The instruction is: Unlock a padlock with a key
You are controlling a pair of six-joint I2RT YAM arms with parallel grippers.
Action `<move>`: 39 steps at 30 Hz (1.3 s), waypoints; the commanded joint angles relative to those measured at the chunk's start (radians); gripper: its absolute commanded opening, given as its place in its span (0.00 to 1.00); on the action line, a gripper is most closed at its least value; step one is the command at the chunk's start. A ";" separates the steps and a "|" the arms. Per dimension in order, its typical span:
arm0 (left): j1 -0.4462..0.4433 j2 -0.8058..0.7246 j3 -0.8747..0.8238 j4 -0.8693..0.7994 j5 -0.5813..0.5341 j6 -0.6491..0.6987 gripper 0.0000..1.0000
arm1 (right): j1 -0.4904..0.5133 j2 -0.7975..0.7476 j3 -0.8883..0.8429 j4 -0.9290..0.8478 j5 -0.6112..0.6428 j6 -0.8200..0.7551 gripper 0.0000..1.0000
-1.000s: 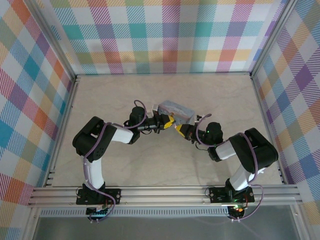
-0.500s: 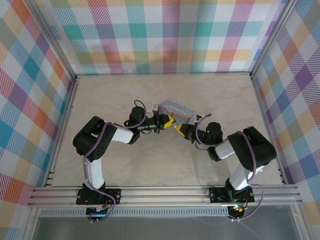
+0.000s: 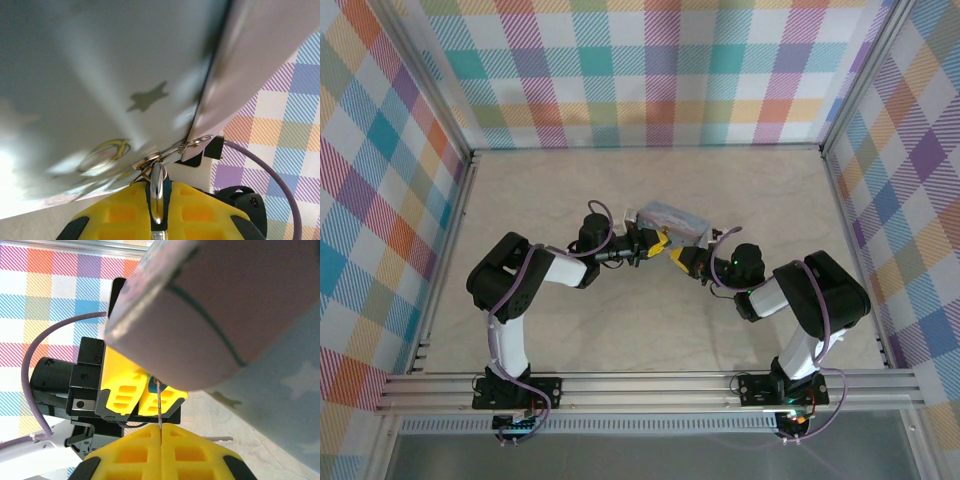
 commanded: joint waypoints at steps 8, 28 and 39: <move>0.006 0.017 -0.003 0.089 0.032 -0.007 0.00 | -0.008 0.032 0.030 0.080 0.016 0.032 0.00; 0.005 0.020 -0.006 0.099 0.036 -0.008 0.00 | -0.016 0.014 0.049 0.084 0.062 0.159 0.00; -0.002 0.020 -0.001 0.103 0.020 -0.013 0.00 | 0.017 0.030 0.036 0.085 0.145 0.198 0.00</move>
